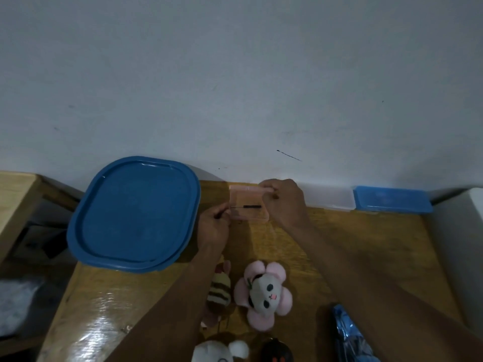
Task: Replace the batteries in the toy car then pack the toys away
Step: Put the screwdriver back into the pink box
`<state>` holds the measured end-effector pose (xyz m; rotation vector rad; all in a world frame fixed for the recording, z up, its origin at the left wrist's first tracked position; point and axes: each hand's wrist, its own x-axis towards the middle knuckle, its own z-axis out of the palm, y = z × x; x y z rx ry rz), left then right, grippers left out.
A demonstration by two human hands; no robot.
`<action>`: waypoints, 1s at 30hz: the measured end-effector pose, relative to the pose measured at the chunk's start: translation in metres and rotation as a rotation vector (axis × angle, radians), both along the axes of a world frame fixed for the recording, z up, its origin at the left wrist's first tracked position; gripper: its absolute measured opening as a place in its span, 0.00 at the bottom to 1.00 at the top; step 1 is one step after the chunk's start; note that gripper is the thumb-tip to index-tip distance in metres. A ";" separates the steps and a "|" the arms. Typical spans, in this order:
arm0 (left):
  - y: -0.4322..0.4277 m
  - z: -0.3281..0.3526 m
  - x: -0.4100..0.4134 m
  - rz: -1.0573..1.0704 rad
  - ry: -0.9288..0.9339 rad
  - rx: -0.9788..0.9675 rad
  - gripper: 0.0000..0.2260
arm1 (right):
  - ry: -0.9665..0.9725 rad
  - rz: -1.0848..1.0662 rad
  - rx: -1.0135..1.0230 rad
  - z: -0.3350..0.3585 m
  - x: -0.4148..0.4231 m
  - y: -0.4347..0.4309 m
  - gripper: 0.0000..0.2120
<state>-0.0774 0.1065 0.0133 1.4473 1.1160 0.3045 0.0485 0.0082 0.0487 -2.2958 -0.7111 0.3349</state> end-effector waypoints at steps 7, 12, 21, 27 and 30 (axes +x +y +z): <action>0.000 0.006 -0.002 -0.022 -0.031 -0.033 0.10 | -0.174 0.257 -0.190 -0.007 -0.013 -0.021 0.15; 0.002 0.007 0.000 0.042 -0.017 -0.144 0.12 | -0.259 0.326 -0.203 -0.011 -0.020 -0.023 0.15; 0.000 0.007 0.000 -0.030 0.037 0.039 0.09 | -0.266 0.319 -0.264 -0.029 -0.017 -0.023 0.11; 0.006 0.002 0.012 0.004 0.064 0.059 0.09 | -0.106 0.205 -0.151 -0.025 -0.022 -0.019 0.10; 0.009 0.000 0.022 0.002 0.078 0.089 0.09 | -0.356 0.263 -0.360 -0.023 -0.011 -0.012 0.13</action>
